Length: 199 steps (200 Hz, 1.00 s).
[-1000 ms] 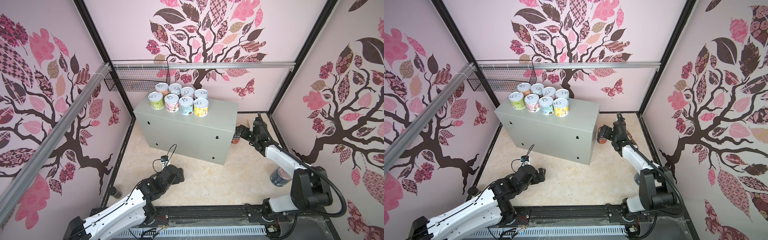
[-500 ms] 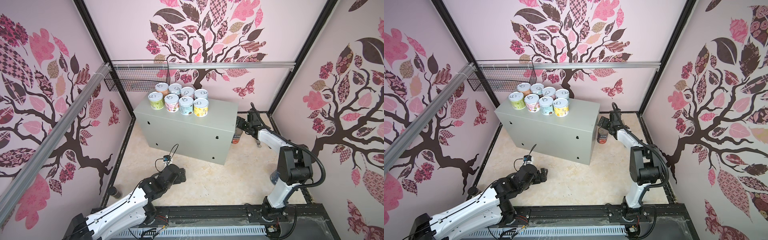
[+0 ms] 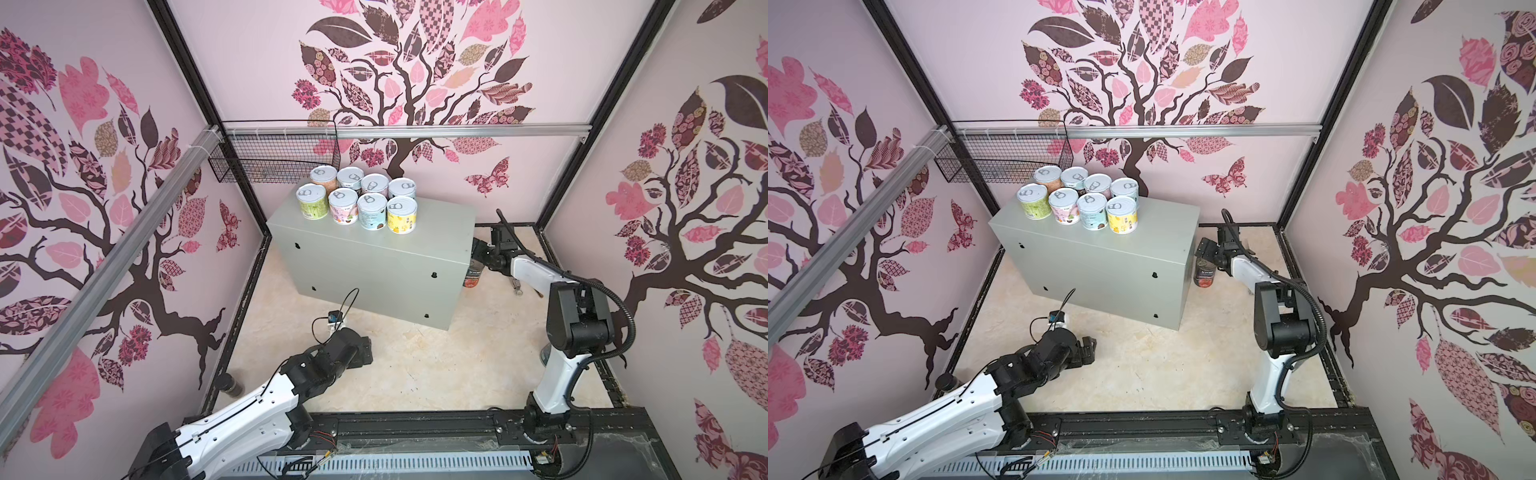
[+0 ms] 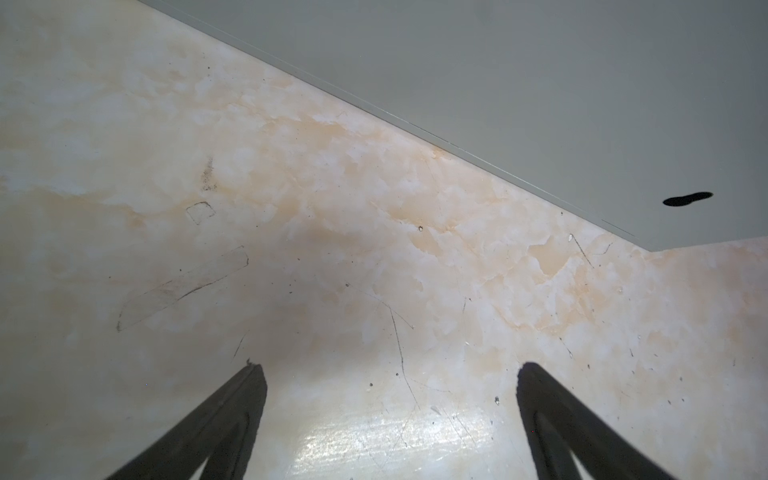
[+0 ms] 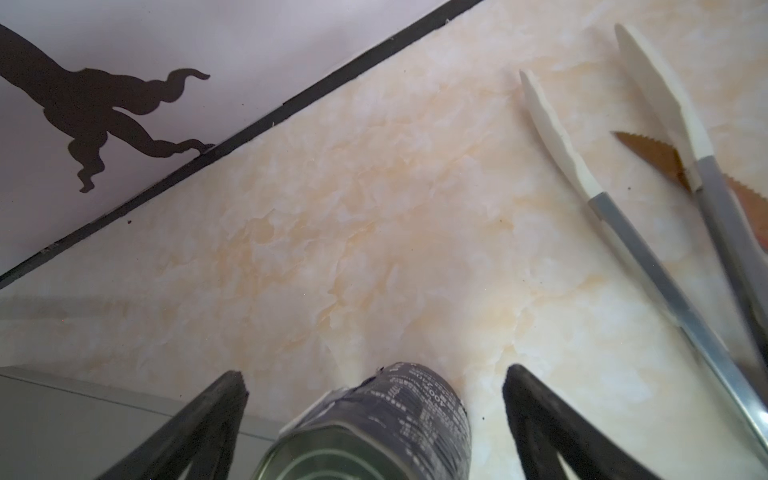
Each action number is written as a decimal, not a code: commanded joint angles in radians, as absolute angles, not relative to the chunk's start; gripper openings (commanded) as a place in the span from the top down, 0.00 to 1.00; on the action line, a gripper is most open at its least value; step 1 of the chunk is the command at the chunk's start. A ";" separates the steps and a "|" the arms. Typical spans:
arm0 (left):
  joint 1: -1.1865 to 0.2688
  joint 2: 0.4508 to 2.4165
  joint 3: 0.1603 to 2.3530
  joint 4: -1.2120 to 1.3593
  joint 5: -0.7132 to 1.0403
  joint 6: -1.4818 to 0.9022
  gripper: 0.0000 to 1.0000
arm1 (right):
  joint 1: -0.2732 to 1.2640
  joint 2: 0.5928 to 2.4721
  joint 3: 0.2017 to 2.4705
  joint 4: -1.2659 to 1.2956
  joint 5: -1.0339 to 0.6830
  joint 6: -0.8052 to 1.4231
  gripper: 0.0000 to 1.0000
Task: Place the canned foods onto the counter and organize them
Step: 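Lower the right gripper over the red-labelled can beside the cabinet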
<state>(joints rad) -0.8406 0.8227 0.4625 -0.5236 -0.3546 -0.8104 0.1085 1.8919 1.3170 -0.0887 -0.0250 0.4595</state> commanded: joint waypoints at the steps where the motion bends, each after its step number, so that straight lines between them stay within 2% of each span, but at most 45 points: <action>1: -0.844 0.805 0.462 -0.514 -0.353 -0.805 0.02 | 0.129 1.900 1.286 -0.094 -0.049 0.436 0.00; 139: -0.844 0.727 0.487 -0.557 -0.354 -0.801 0.02 | 0.128 1.720 1.108 -0.120 0.053 0.382 0.00; 199: -0.844 0.796 0.572 -0.574 -0.319 -0.762 0.02 | 0.120 1.593 0.959 -0.097 0.113 0.404 0.00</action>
<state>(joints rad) -0.8406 0.7708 0.4980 -0.5652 -0.3420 -0.7895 0.1291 1.6596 1.0138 -0.0441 0.0555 0.4034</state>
